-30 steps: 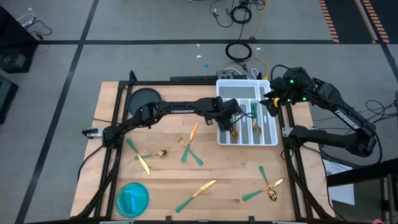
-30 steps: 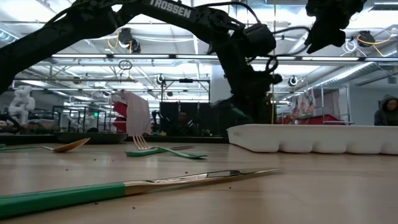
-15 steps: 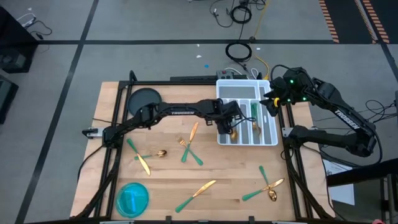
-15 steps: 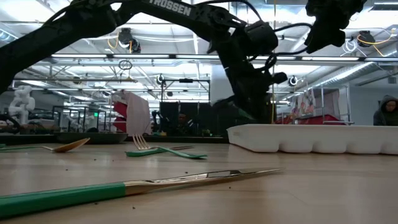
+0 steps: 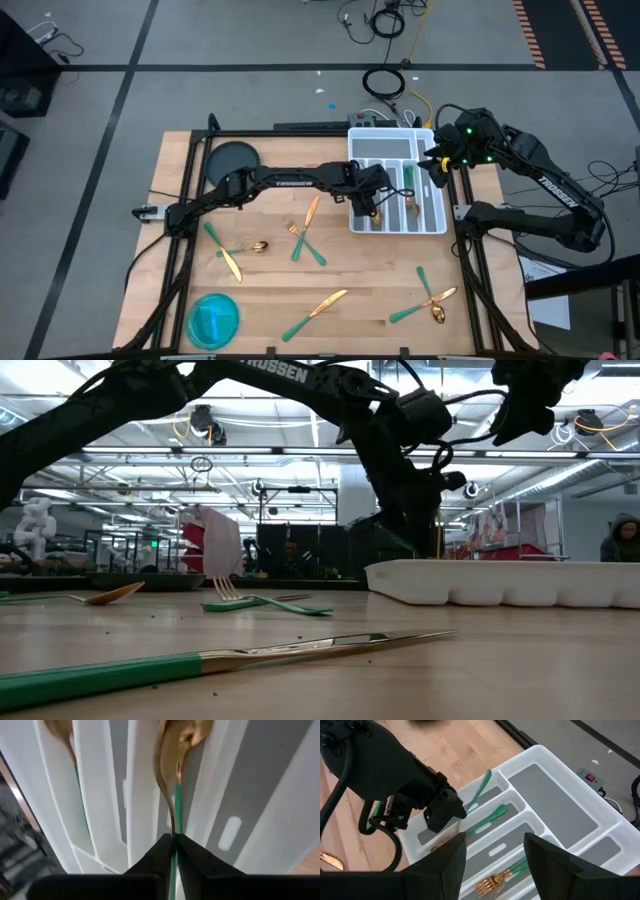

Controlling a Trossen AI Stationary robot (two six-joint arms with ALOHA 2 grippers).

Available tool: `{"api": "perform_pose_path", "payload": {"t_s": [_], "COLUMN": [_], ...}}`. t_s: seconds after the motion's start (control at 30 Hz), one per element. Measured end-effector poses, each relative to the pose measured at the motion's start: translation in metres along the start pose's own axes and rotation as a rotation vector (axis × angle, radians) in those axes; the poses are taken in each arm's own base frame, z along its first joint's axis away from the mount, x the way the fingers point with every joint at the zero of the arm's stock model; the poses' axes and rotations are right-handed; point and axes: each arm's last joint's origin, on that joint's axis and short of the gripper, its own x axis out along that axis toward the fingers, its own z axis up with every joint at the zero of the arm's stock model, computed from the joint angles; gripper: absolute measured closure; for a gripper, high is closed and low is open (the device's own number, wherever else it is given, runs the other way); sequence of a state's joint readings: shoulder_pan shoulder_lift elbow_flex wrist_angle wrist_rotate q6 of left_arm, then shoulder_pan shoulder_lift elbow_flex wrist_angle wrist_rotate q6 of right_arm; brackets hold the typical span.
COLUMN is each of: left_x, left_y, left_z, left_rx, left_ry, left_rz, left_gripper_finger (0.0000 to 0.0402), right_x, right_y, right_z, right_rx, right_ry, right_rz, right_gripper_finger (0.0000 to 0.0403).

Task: Sort silverware
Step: Put the top green spoon into the silverware tray, then put the bottom green spoon into the silverware tray

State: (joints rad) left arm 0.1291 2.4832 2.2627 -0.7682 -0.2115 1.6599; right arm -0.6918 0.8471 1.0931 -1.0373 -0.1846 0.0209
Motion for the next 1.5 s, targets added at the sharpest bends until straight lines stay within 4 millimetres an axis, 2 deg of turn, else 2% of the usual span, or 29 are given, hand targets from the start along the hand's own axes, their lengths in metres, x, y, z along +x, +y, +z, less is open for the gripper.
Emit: {"api": "perform_pose_path", "payload": {"t_s": [0.17, 0.33, 0.53, 0.6, 0.67, 0.83, 0.93, 1.0, 1.07, 1.13, 1.2, 1.37, 1.5], "left_x": [-0.001, -0.001, -0.008, -0.025, -0.051, -0.142, -0.197, -0.226, -0.247, -0.262, -0.274, -0.304, -0.296], "left_y": [0.0, 0.001, 0.004, 0.007, 0.014, 0.018, 0.007, -0.006, -0.024, -0.039, -0.047, -0.07, -0.112], "left_z": [0.004, 0.008, 0.008, 0.004, -0.003, -0.029, -0.053, -0.07, -0.076, -0.071, -0.059, -0.017, 0.012], "left_rx": [-0.1, -0.097, -0.257, -0.317, -0.418, -0.785, -1.108, -1.332, -1.453, -1.491, -1.516, -1.524, -1.613], "left_ry": [0.004, -0.003, 0.025, 0.046, 0.044, -0.027, -0.126, -0.173, -0.114, -0.033, -0.007, -0.216, -0.231], "left_rz": [0.002, 0.003, 0.021, 0.026, 0.055, 0.074, 0.014, -0.079, -0.212, -0.329, -0.352, -0.269, -0.136], "left_gripper_finger": [0.0317, 0.0268, 0.0257, 0.0258, 0.0258, 0.0258, 0.0258, 0.0258, 0.0258, 0.0258, 0.0258, 0.0258, 0.0259], "right_x": [0.0, 0.0, 0.0, -0.001, -0.003, -0.011, -0.014, -0.015, -0.015, -0.014, -0.012, -0.009, 0.008], "right_y": [0.0, 0.0, 0.0, 0.0, 0.0, 0.001, 0.001, 0.001, 0.001, 0.001, 0.001, 0.01, 0.018], "right_z": [0.0, 0.0, 0.0, -0.001, -0.002, -0.005, -0.006, -0.006, -0.005, -0.004, -0.005, -0.021, -0.051], "right_rx": [-0.002, 0.001, 0.032, 0.033, 0.025, 0.016, 0.039, 0.059, 0.085, 0.099, 0.1, 0.105, 0.183], "right_ry": [0.0, 0.0, 0.003, 0.008, -0.002, -0.036, -0.052, -0.061, -0.07, -0.067, -0.048, 0.117, 0.318], "right_rz": [0.0, 0.0, 0.0, -0.001, -0.003, -0.043, -0.057, -0.057, -0.054, -0.053, -0.048, 0.024, 0.039], "right_gripper_finger": [0.0211, 0.0211, 0.0211, 0.0211, 0.0211, 0.0211, 0.0211, 0.0211, 0.0211, 0.0211, 0.0211, 0.0211, 0.0211]}}
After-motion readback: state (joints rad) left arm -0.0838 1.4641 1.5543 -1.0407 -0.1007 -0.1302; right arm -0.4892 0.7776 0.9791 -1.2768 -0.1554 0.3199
